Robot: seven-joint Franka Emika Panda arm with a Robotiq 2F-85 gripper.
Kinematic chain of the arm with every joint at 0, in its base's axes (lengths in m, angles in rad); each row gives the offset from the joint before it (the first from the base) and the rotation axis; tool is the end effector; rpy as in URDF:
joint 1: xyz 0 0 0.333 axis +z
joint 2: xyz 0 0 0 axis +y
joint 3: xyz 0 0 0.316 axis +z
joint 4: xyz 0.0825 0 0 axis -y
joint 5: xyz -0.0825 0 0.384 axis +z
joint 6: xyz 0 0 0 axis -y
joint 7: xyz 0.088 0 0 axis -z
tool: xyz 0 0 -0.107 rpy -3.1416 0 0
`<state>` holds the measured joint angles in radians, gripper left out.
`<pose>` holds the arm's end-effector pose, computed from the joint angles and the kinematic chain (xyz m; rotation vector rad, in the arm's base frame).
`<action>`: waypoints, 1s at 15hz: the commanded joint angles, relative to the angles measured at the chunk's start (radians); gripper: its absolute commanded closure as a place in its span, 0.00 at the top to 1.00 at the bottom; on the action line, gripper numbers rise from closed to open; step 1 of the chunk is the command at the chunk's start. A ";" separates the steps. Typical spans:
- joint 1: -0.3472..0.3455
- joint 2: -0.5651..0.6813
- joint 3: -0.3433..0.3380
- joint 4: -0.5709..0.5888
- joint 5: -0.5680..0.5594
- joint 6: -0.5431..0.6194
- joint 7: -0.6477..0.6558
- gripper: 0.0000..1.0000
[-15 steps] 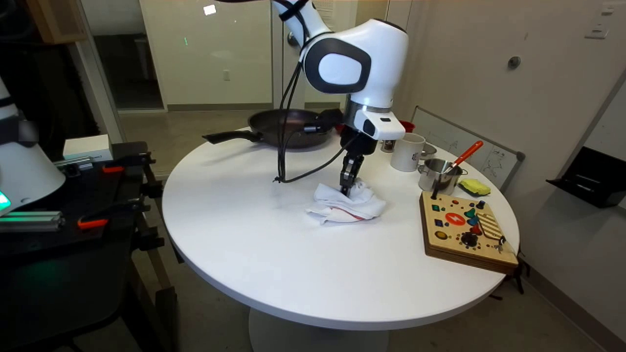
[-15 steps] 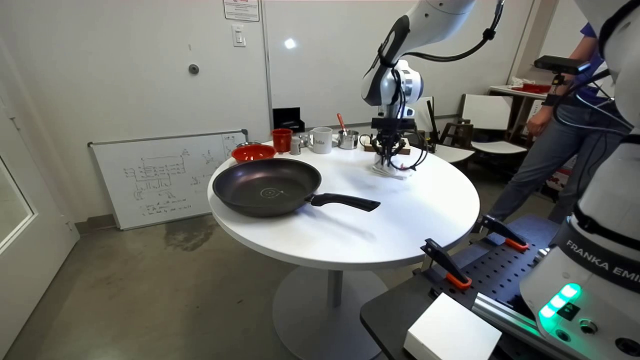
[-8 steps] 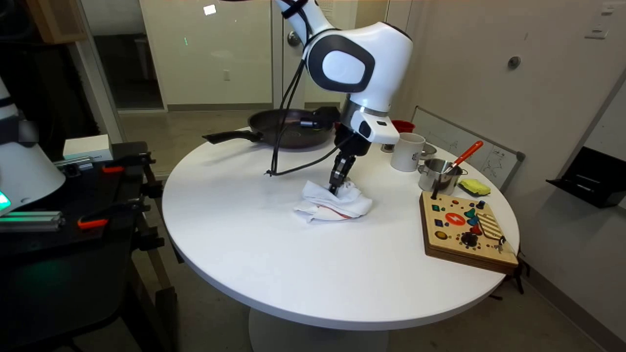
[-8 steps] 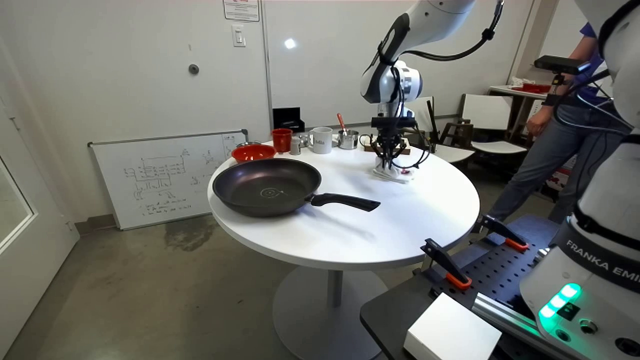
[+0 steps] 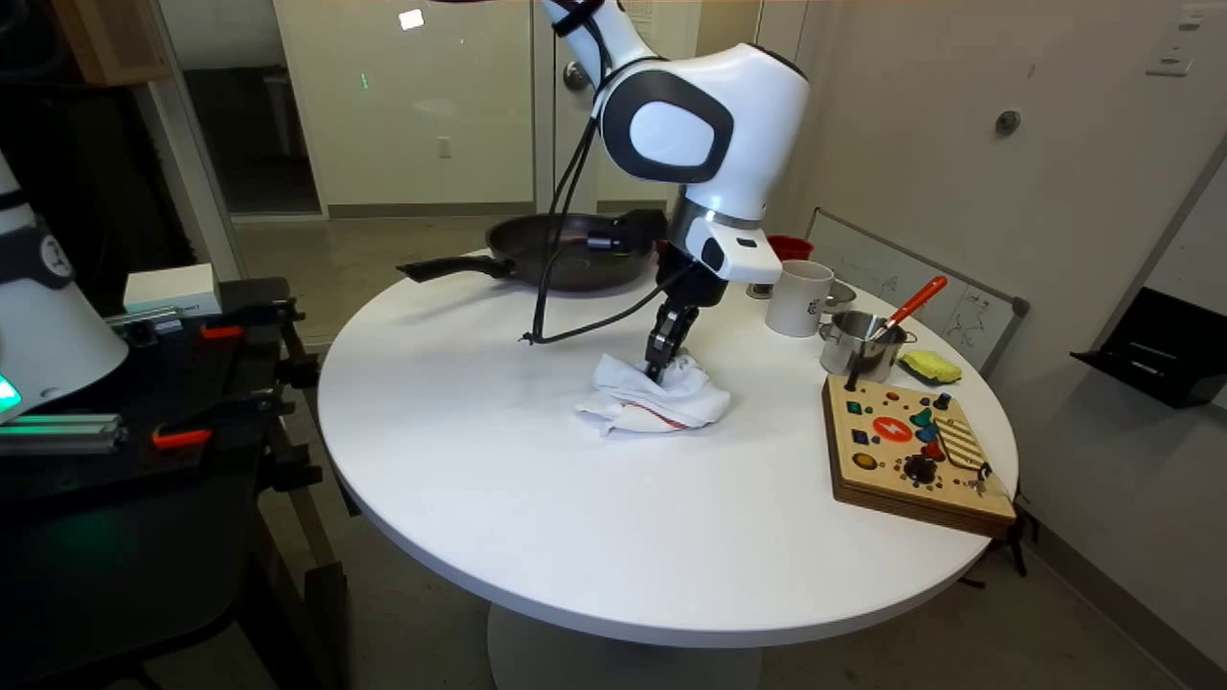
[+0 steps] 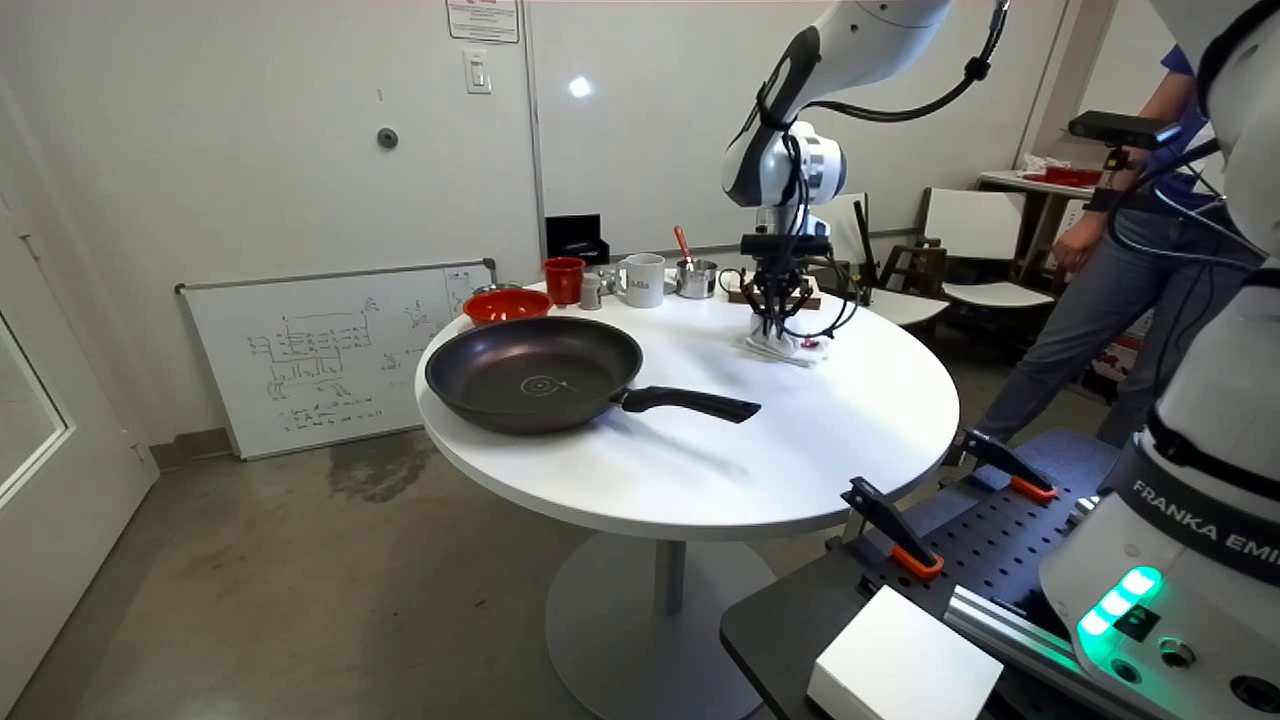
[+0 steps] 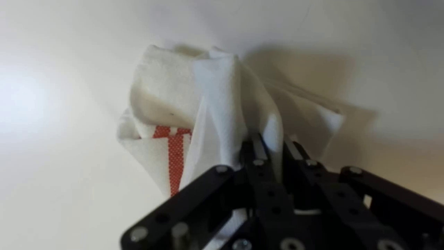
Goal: Fold the towel in half
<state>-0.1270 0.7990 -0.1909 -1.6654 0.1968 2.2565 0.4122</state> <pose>0.6273 -0.1906 0.1313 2.8552 -1.2512 -0.2932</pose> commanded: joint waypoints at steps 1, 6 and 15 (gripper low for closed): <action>0.016 0.003 -0.009 -0.026 -0.012 0.062 0.026 0.48; 0.035 -0.013 -0.047 0.011 -0.070 0.051 0.047 0.84; 0.036 -0.021 -0.128 0.199 -0.139 0.027 0.164 1.00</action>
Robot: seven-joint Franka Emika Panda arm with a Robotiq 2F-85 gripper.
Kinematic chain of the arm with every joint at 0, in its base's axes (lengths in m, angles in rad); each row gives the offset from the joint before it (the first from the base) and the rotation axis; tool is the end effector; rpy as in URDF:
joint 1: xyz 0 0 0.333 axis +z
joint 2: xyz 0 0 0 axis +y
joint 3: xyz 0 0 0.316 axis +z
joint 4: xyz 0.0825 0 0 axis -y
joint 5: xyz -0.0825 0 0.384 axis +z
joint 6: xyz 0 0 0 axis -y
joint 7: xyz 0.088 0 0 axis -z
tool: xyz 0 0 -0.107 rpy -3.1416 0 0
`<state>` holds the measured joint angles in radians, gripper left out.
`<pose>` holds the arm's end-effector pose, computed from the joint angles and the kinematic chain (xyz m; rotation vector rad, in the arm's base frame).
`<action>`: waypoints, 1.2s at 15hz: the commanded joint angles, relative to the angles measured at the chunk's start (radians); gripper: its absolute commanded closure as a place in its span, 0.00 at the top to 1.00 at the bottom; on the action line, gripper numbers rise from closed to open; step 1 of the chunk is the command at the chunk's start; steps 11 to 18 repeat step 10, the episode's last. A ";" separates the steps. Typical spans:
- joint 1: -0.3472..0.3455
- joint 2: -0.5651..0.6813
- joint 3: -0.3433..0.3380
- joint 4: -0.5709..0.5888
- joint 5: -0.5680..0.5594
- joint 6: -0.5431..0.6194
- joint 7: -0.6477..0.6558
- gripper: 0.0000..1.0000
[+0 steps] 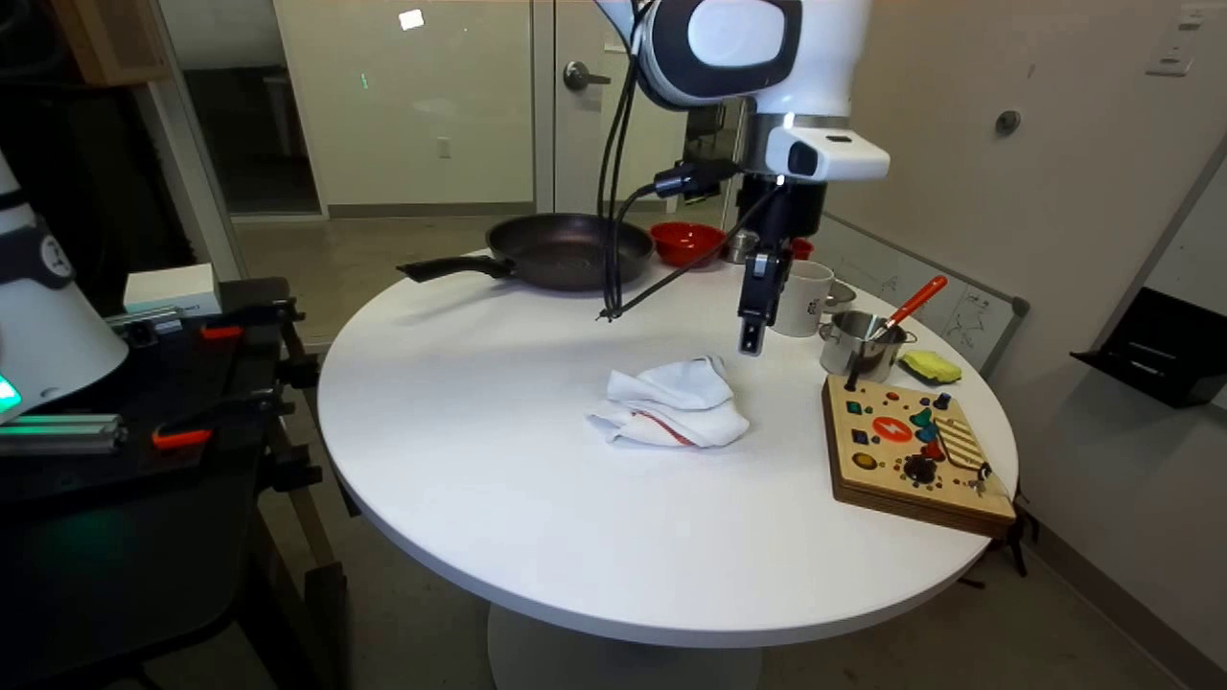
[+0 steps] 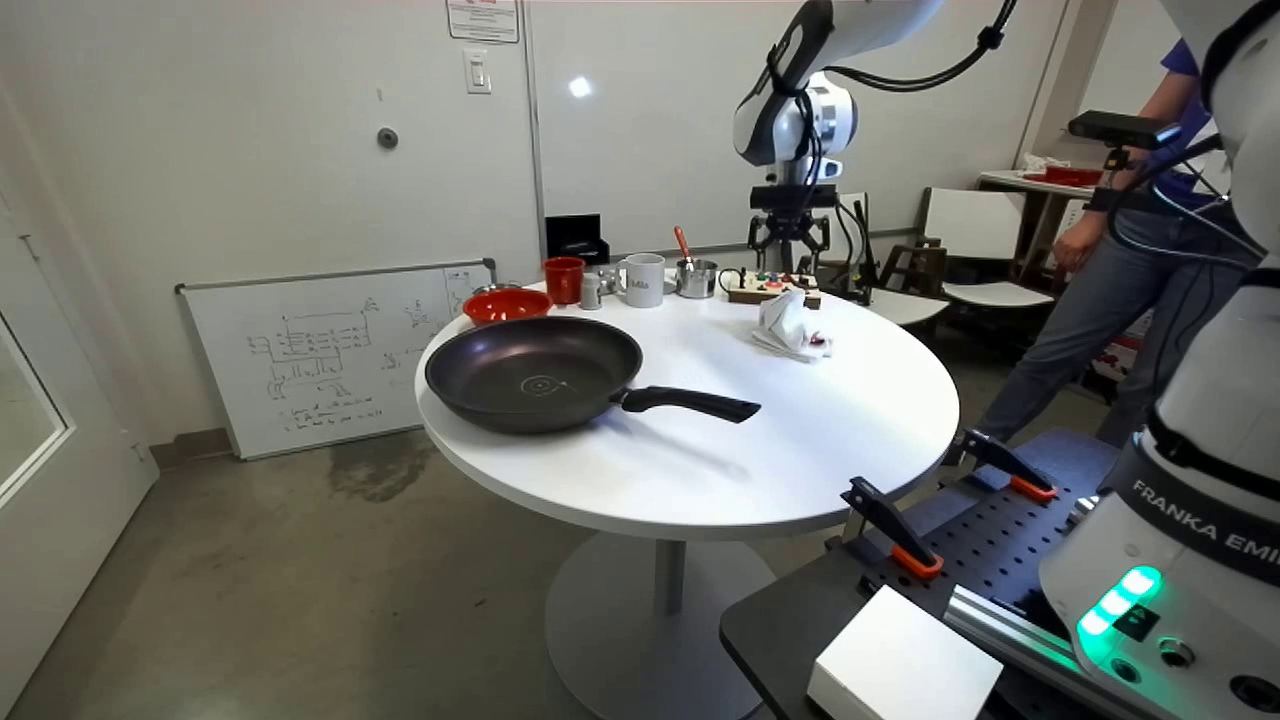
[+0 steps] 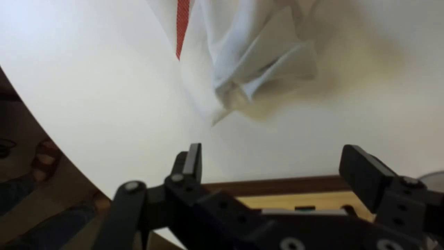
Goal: Fold the towel in half
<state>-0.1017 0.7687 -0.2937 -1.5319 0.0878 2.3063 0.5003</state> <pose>0.6697 -0.2414 0.2193 2.7270 -1.2691 0.0689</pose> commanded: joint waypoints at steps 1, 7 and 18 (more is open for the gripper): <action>0.016 0.021 -0.040 0.093 -0.039 -0.022 0.117 1.00; 0.032 0.047 -0.106 0.126 -0.071 0.042 0.441 1.00; 0.027 0.059 -0.116 0.145 -0.094 0.018 0.552 1.00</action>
